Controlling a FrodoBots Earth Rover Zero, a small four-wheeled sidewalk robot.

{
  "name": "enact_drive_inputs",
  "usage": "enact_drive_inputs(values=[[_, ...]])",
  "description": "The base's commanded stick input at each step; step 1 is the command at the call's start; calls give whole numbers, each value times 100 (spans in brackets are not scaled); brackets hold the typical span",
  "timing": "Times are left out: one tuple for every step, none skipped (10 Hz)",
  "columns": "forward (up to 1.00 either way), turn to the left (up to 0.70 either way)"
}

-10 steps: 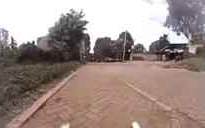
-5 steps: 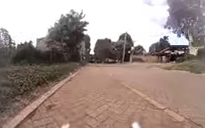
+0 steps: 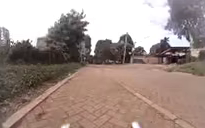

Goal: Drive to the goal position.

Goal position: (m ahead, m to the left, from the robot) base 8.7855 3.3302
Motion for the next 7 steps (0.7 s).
enact_drive_inputs(values=[[50, 0], [50, 0], [50, 0], [50, 0], [50, 0], [50, 0], [50, 0]])
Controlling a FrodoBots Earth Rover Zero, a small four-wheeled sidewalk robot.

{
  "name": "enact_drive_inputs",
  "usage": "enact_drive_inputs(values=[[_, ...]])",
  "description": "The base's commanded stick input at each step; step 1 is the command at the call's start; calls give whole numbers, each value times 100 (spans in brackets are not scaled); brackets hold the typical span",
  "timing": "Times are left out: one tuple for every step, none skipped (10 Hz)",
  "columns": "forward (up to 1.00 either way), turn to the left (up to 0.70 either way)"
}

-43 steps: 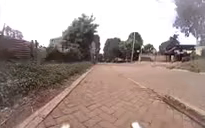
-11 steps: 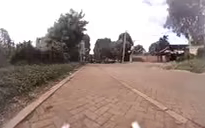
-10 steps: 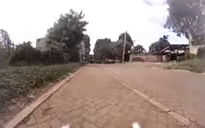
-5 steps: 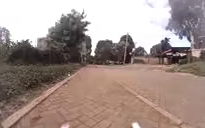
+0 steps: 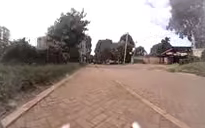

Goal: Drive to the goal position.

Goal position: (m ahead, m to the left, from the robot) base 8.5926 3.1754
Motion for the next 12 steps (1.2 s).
enact_drive_inputs(values=[[50, 0], [50, 0], [50, 0], [50, 0], [50, 0], [50, 0], [50, 0], [50, 0], [50, 0], [50, 0], [50, 0], [50, 0]])
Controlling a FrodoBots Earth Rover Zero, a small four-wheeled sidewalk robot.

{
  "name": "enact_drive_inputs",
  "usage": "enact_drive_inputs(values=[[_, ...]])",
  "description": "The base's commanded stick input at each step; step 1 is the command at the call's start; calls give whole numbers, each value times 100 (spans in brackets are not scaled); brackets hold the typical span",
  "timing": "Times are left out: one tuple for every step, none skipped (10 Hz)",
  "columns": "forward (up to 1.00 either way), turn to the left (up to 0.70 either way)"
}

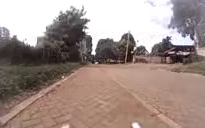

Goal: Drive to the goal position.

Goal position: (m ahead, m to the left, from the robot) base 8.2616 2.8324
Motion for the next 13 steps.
enact_drive_inputs(values=[[50, 0], [50, 0], [50, 0], [50, 2], [50, 27], [50, 50], [50, 50], [50, 47], [50, 29], [50, 0], [50, 0], [50, 0], [50, 0]])
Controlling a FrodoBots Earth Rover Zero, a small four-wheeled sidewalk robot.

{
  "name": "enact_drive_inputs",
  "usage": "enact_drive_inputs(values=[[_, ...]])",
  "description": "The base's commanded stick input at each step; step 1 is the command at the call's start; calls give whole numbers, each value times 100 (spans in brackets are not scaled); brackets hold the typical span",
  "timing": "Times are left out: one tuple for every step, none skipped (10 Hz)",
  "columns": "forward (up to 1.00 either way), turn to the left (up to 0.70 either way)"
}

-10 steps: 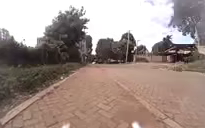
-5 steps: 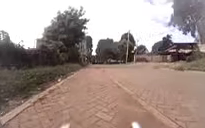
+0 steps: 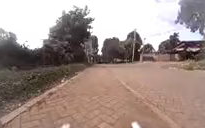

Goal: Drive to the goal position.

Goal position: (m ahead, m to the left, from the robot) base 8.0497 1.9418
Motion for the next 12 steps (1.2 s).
enact_drive_inputs(values=[[50, 0], [50, 0], [50, 0], [50, 0], [50, 0], [50, 0], [50, 0], [50, 0], [50, 0], [50, 0], [50, 0], [50, 0]])
